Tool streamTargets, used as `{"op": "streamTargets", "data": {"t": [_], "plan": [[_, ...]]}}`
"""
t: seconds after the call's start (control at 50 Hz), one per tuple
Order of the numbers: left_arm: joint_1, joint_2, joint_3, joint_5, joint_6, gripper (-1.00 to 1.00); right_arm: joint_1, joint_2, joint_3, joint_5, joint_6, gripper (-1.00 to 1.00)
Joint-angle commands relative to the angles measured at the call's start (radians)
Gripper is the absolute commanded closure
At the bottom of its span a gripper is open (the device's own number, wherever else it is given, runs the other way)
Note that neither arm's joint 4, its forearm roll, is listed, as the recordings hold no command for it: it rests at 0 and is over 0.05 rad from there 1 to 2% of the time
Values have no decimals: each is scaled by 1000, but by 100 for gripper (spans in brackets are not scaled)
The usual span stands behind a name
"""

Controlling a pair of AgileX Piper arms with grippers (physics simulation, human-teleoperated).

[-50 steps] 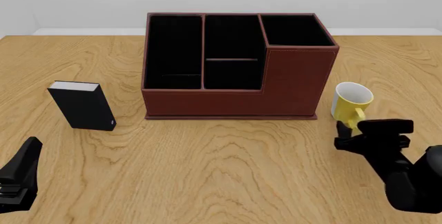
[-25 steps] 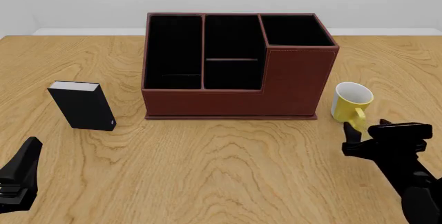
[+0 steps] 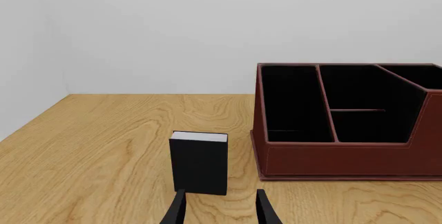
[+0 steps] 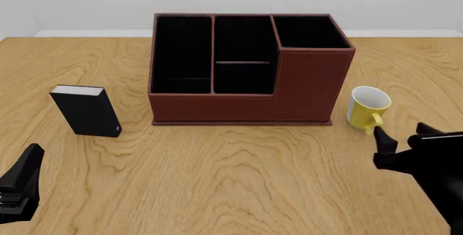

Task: Pick up the yellow and white mug and place it to the right of the caddy.

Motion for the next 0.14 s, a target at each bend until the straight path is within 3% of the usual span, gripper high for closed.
{"op": "streamTargets", "data": {"t": [0.02, 0.14], "plan": [[0, 0, 0, 0, 0, -100, 30, -256, 19, 205, -8, -100], [0, 0, 0, 0, 0, -100, 50, -373, 14, 320, -15, -100]]}}
